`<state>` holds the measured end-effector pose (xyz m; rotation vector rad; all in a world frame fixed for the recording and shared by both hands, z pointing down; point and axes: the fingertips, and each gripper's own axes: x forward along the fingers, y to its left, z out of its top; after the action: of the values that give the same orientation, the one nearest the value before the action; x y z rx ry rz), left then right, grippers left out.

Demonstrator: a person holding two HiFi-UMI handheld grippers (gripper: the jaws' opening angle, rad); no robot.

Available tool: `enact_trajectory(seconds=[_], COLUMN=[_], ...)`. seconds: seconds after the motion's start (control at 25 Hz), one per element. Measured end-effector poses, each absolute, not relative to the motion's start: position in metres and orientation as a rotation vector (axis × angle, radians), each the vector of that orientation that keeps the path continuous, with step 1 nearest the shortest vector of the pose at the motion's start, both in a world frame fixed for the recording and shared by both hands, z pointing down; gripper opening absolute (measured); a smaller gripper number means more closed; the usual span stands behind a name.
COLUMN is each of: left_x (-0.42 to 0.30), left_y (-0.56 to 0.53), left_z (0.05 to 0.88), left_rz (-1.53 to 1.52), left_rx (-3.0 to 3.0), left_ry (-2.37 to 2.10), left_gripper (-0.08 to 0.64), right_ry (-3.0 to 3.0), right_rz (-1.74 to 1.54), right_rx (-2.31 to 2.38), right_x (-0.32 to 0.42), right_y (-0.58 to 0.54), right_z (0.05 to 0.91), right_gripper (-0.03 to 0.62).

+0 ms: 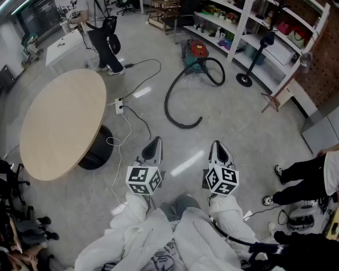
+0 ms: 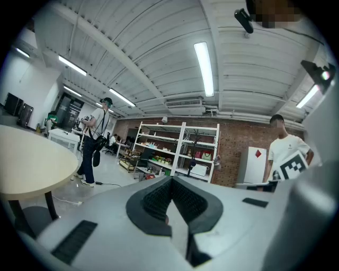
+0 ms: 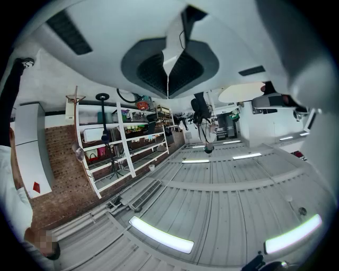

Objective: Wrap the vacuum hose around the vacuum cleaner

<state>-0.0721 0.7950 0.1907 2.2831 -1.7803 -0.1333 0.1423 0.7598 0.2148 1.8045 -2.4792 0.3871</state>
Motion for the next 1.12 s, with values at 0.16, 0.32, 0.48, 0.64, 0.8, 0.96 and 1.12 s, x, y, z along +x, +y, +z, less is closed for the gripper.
enact_trajectory(seconds=[0.16,0.32,0.48,0.64,0.8,0.96,1.12], left_x=[-0.081,-0.086,-0.101,-0.115,-0.115,-0.107,-0.101], left_y=[0.779,0.756,0.719,0.666,0.593,0.520,0.451], left_z=[0.193,0.201,0.210,0.217,0.212,0.209,0.212], left_rz=[-0.126,-0.100,-0.092,-0.073,-0.056,-0.054,-0.067], left_rx=[2.290,2.286,2.255,2.221,2.219,2.242,2.237], left_ry=[-1.779,-1.792,-1.841,-1.877,-1.881,-1.854,-1.844], left_gripper=[0.003,0.003,0.003,0.003,0.003,0.003,0.003], right_ry=[-2.480,-2.488,-2.504,-2.518,-2.534,-2.512,-2.493], right_rz=[0.382,0.387,0.392,0.412,0.390,0.375,0.367], right_rx=[1.811,1.795,1.770,1.736,1.697,1.684,1.645], right_x=[0.135,0.132,0.125,0.110,0.100,0.101,0.108], right_y=[0.738,0.707,0.661,0.600,0.527,0.459,0.399], right_z=[0.216,0.223,0.234,0.244,0.239,0.241,0.251], right_gripper=[0.015,0.015,0.015,0.015,0.015,0.015,0.015])
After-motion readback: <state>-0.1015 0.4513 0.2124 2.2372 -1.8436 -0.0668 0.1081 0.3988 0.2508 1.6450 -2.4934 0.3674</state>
